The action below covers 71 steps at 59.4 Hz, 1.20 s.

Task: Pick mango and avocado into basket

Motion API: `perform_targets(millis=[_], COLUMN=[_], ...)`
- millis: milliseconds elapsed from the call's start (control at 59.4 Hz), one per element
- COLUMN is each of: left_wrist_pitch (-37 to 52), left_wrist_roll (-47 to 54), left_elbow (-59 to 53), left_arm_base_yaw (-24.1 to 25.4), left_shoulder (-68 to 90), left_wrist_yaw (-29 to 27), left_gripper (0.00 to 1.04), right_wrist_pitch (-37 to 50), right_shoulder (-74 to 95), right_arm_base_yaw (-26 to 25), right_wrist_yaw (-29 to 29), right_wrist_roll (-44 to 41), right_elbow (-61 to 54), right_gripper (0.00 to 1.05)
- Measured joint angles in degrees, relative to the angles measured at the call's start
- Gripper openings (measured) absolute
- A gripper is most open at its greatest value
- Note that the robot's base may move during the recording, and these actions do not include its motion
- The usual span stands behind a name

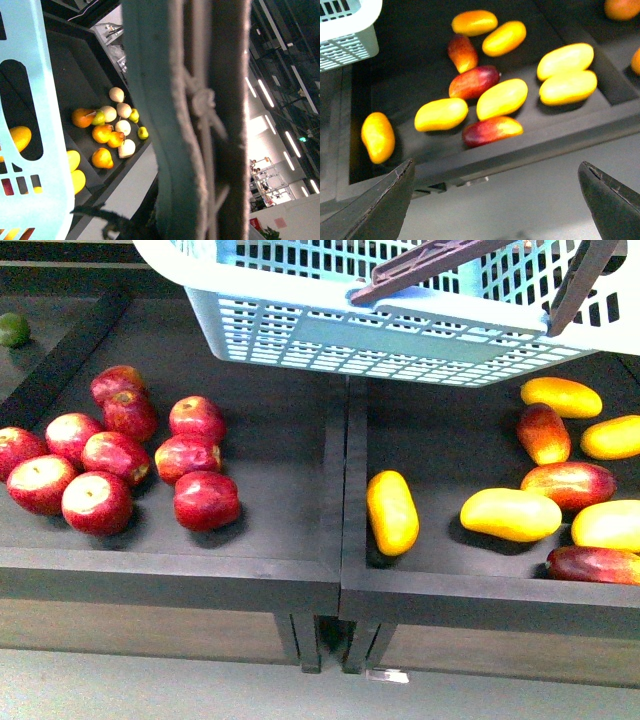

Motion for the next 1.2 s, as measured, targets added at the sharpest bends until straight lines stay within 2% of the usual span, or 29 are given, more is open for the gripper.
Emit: perform_targets(millis=[34, 84, 219, 320, 337, 438, 572, 791, 1010, 1195], left_wrist_pitch=[0.0, 0.0, 0.0, 0.0, 0.0, 0.0, 0.0, 0.0, 0.0, 0.0], left_wrist_roll=[0.04, -0.22, 0.17, 0.13, 0.0, -0.02, -0.09, -0.02, -0.02, -0.09], left_elbow=[0.0, 0.0, 0.0, 0.0, 0.0, 0.0, 0.0, 0.0, 0.0, 0.0], left_arm_base_yaw=[0.0, 0.0, 0.13, 0.04, 0.02, 0.04, 0.0, 0.0, 0.0, 0.0], left_shoulder=[0.0, 0.0, 0.0, 0.0, 0.0, 0.0, 0.0, 0.0, 0.0, 0.0], left_wrist_yaw=[0.0, 0.0, -0.15, -0.07, -0.07, -0.07, -0.02, -0.11, -0.07, -0.04], left_gripper=[0.06, 0.06, 0.06, 0.06, 0.06, 0.06, 0.06, 0.06, 0.06, 0.06], right_wrist_pitch=[4.66, 14.36, 30.34, 36.04, 37.27, 33.35, 27.76, 22.64, 18.73, 16.06], right_shoulder=[4.24, 16.39, 38.73, 52.48, 57.13, 71.08, 80.54, 88.98, 95.97, 100.98], right_arm_base_yaw=[-2.47, -6.84, -7.78, -7.74, -7.67, -7.26, -7.37, -9.88, -12.68, -13.14], right_wrist_yaw=[-1.53, -6.16, -10.4, -10.64, -10.58, -11.39, -9.57, -8.57, -6.95, -6.38], right_wrist_roll=[-3.39, -14.51, -33.97, -45.62, -50.88, -68.17, -84.76, -104.76, -115.93, -118.22], right_elbow=[0.57, 3.54, 9.57, 14.95, 17.22, 26.36, 35.65, 48.3, 57.61, 63.67], right_gripper=[0.96, 0.96, 0.96, 0.96, 0.96, 0.96, 0.96, 0.96, 0.96, 0.96])
